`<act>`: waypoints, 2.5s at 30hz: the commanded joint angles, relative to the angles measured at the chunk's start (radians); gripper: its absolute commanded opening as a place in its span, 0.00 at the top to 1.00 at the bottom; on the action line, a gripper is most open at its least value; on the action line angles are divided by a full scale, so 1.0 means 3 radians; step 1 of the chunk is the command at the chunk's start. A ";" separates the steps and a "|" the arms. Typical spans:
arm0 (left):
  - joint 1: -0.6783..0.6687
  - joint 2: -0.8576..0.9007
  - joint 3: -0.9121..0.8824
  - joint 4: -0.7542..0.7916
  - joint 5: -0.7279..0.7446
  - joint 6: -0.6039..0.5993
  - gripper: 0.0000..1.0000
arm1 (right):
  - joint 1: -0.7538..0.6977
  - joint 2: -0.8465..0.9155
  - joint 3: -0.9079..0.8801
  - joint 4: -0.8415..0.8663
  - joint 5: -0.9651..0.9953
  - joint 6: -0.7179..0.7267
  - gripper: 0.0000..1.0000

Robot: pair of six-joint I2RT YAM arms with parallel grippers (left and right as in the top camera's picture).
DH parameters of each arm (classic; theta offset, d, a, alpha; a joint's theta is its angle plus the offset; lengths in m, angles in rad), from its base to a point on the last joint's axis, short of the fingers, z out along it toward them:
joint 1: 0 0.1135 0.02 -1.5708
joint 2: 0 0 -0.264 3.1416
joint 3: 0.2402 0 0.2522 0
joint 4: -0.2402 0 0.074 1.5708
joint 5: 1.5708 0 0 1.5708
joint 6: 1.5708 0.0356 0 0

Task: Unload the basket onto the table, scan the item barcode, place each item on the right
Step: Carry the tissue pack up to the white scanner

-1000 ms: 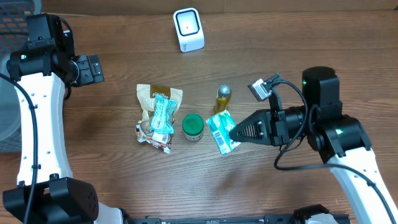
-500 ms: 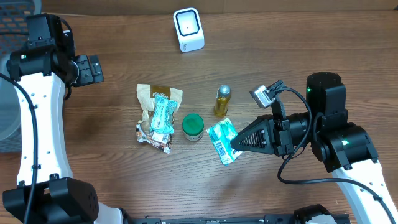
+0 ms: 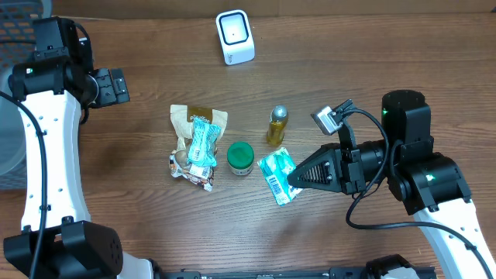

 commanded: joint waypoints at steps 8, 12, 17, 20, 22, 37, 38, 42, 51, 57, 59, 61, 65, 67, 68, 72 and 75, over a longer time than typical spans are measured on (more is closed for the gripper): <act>0.0011 -0.0042 0.0062 0.0001 -0.0018 0.0072 0.00 | 0.0017 -0.0046 0.0045 0.0014 -0.0033 -0.0028 0.96; 0.0011 -0.0042 0.0062 0.0003 -0.0018 0.0072 0.01 | 0.0017 -0.0046 0.0038 0.0014 -0.0017 -0.0029 0.96; 0.0011 -0.0042 0.0062 0.0003 -0.0017 0.0072 0.01 | 0.0017 -0.0046 0.0038 -0.0093 0.0238 -0.0032 0.96; 0.0011 -0.0042 0.0062 0.0004 -0.0017 0.0072 0.00 | 0.0017 -0.0046 0.0038 -0.0197 0.0412 -0.0183 0.96; 0.0013 -0.0042 0.0062 0.0003 -0.0017 0.0072 0.00 | 0.0017 -0.0046 0.0038 -0.0305 0.0570 -0.0300 0.96; 0.0011 -0.0042 0.0062 0.0003 -0.0017 0.0072 0.00 | 0.0109 -0.0017 0.0058 -0.0786 0.3627 -0.0351 0.97; 0.0011 -0.0042 0.0062 0.0003 -0.0018 0.0072 0.00 | 0.0109 -0.0004 0.0103 -0.0779 0.3704 -0.0320 0.97; 0.0011 -0.0042 0.0062 0.0003 -0.0017 0.0072 0.01 | 0.0109 0.0248 0.0708 -0.1120 0.3724 -0.0336 0.97; 0.0011 -0.0042 0.0062 0.0003 -0.0017 0.0072 0.01 | 0.0140 0.1737 0.3549 -0.2820 0.4017 -0.0530 0.97; 0.0011 -0.0042 0.0062 0.0003 -0.0017 0.0072 0.00 | 0.0374 0.2305 0.4313 -0.2758 0.4704 -0.0529 0.96; 0.0011 -0.0042 0.0062 0.0003 -0.0017 0.0072 0.00 | 0.0474 0.2387 0.4303 -0.2641 0.4983 -0.0573 0.96; 0.0011 -0.0042 0.0062 0.0003 -0.0017 0.0072 0.01 | 0.0587 0.2469 0.4267 -0.2524 0.5336 -0.0701 0.97; 0.0011 -0.0042 0.0062 0.0003 -0.0018 0.0072 0.00 | 0.0772 0.2644 0.4238 -0.2359 0.6063 -0.0815 0.96; 0.0011 -0.0042 0.0062 0.0003 -0.0017 0.0072 0.01 | 0.0846 0.2738 0.4233 -0.2258 0.6413 -0.0816 0.96; 0.0011 -0.0042 0.0062 0.0003 -0.0017 0.0072 0.00 | 0.0875 0.2780 0.4233 -0.2202 0.6535 -0.0829 0.96; 0.0011 -0.0042 0.0062 0.0003 -0.0017 0.0072 0.00 | 0.0970 0.2955 0.4233 -0.1932 0.6639 -0.1180 0.96; 0.0011 -0.0042 0.0062 0.0003 -0.0018 0.0072 0.00 | 0.1011 0.3104 0.4233 -0.1709 0.6645 -0.1452 0.96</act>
